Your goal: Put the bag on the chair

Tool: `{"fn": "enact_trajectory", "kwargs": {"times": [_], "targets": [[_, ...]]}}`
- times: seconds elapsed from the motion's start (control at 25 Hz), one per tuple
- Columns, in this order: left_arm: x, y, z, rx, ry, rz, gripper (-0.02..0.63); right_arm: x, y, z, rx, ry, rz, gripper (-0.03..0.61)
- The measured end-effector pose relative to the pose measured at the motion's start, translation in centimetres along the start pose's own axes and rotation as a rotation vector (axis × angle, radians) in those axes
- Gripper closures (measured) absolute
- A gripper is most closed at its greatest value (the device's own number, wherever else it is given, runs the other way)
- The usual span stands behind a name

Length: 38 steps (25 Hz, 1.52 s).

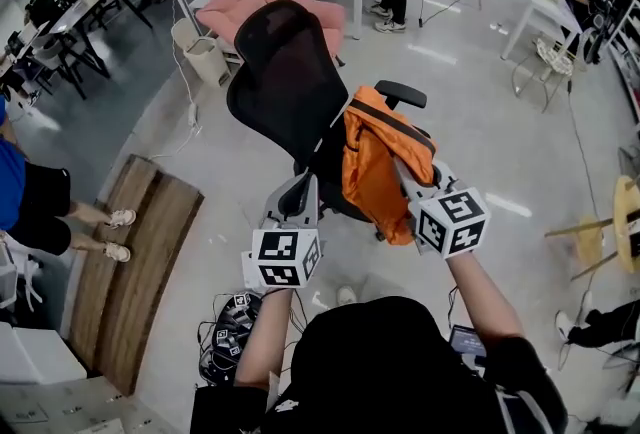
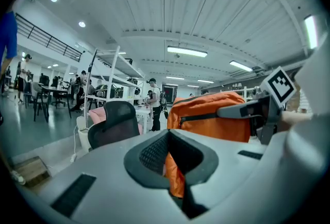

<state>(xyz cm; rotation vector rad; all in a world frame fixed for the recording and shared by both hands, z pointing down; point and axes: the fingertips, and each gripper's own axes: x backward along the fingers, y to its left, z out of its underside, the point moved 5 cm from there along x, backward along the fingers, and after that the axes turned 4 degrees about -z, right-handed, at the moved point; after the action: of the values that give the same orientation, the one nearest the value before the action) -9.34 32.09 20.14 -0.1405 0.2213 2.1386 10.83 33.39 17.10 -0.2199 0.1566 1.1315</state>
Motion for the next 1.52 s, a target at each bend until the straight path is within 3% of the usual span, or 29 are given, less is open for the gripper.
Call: {"fn": "enact_trajectory", "kwargs": {"times": [0.32,0.92,1.52], "targets": [[-2.6,1.6,0.7,-0.018,0.038,-0.015,0.603,-3.6,-1.6,0.6,-0.008,0.028,-0.023,0.56],[-12.9,4.0,0.5,-0.008,0.085,-0.033,0.602,-12.4,-8.1,0.2,-0.025,0.071,-0.096,0.56],[-22.4,5.9,2.0,0.096,0.165,-0.106,0.603,-21.3,-15.2,2.6,-0.01,0.226,-0.188,0.56]]}}
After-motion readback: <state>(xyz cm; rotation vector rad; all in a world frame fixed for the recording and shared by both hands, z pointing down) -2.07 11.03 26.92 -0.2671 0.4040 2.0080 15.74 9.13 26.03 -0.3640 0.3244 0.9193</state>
